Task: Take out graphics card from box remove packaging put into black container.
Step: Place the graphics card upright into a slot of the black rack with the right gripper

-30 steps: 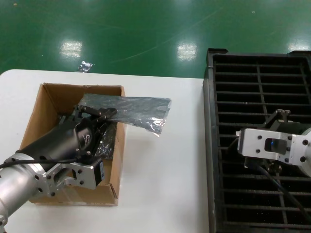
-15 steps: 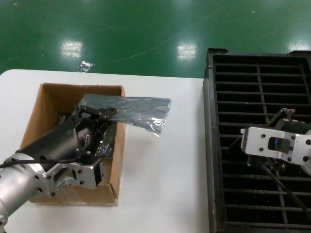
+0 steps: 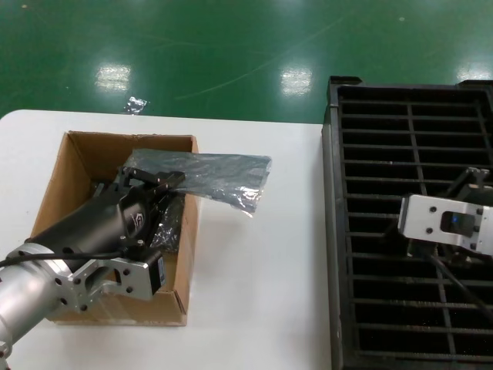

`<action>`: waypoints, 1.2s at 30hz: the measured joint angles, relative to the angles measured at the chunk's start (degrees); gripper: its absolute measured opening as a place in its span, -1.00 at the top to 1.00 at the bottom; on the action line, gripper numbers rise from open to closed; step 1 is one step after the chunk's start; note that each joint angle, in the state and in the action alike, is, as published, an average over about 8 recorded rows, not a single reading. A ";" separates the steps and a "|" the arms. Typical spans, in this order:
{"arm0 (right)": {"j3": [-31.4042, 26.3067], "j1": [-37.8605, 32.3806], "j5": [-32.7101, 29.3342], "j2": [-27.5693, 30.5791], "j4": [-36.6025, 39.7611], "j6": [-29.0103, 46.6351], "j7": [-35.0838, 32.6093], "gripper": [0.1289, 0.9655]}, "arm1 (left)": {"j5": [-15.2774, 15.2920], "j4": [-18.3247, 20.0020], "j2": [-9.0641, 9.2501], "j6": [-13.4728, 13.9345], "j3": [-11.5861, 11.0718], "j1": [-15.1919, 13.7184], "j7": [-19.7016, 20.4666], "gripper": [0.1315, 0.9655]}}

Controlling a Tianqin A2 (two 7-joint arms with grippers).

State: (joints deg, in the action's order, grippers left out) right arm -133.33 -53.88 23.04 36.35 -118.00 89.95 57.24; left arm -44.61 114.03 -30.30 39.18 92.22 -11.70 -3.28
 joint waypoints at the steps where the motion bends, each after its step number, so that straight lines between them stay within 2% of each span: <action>1: -0.06 -0.11 -0.14 0.01 0.00 0.00 0.07 0.88 | 0.00 0.00 0.00 0.00 0.00 0.00 0.00 0.98; 13: -0.05 0.16 -2.08 -0.97 -0.01 -0.01 0.41 0.88 | 0.00 0.00 0.00 0.00 0.00 0.00 0.00 0.98; 36: 10.55 10.69 -9.31 -9.13 0.00 -0.72 -9.55 0.88 | 0.00 0.00 0.00 0.00 0.00 0.00 0.00 0.98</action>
State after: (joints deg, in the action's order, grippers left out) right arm -122.78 -43.19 13.72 27.22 -118.00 89.22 47.69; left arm -44.61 114.03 -30.30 39.18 92.22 -11.70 -3.28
